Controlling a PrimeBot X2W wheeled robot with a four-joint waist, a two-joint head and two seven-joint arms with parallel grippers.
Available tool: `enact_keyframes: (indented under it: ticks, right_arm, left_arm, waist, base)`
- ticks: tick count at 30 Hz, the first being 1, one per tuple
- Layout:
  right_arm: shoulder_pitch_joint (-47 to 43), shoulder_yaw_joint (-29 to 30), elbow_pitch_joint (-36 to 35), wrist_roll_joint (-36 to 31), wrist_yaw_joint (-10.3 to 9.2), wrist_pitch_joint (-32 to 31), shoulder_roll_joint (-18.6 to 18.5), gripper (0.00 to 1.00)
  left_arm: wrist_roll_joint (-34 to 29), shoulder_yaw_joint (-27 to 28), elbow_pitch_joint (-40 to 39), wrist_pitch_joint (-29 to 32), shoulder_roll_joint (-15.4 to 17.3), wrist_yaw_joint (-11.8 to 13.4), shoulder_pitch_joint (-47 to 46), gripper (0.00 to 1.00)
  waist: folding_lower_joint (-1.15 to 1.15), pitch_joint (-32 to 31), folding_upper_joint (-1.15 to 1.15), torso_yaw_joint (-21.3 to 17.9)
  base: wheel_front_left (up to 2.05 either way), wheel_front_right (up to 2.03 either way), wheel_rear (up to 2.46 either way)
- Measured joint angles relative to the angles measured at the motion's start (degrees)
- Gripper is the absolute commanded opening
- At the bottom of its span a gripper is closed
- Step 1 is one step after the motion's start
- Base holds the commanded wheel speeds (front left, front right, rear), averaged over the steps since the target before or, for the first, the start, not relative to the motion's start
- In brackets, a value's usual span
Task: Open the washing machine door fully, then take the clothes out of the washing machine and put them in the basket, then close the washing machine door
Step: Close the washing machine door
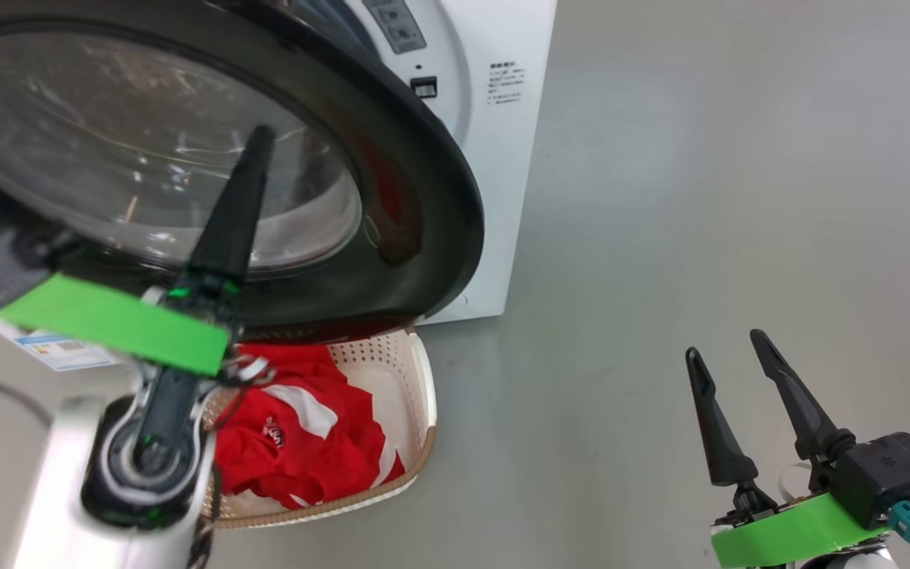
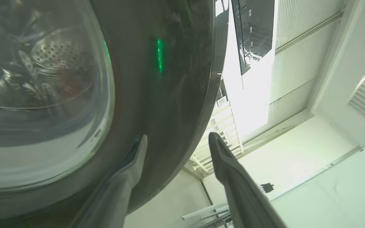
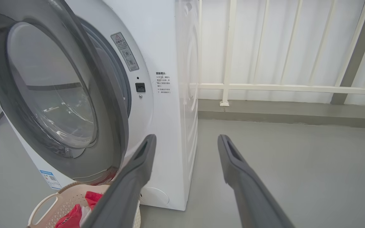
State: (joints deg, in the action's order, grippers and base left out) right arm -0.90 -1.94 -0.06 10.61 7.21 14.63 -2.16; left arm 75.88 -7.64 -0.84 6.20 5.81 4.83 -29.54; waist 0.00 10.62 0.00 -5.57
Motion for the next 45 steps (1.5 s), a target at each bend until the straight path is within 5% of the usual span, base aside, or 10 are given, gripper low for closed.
enact_keyframes:
  ticks: [16,23,32,45]
  right_arm:
    - [-0.01,1.71,0.35,-0.13,0.0,0.0,0.01,1.0]
    - [-0.31,3.26,0.36,-0.59,0.0,0.0,0.01,1.0]
    - [-4.56,4.53,0.41,-0.57,0.0,0.0,0.04,1.0]
    - [-7.0,4.97,-0.45,-0.4,0.0,0.0,0.09,1.0]
  left_arm:
    - [-32.3,-5.46,-7.62,-17.23,11.77,-0.05,14.07,1.0]
    - [-42.79,-5.68,-6.06,-20.02,15.01,2.41,22.32,1.0]
    - [-49.2,-2.96,-6.16,-20.51,14.94,4.5,31.85,1.0]
    - [-56.56,1.26,-7.68,-20.68,12.69,3.68,38.25,1.0]
  waist:
    - [0.0,-3.76,0.0,2.9]
    - [0.0,-6.54,0.0,3.0]
    - [0.0,-10.39,0.0,2.88]
    - [0.0,-12.31,0.0,3.18]
  base:
    - [0.0,0.0,0.0]
    - [0.0,0.0,0.0]
    - [0.0,0.0,0.0]
    - [0.0,0.0,0.0]
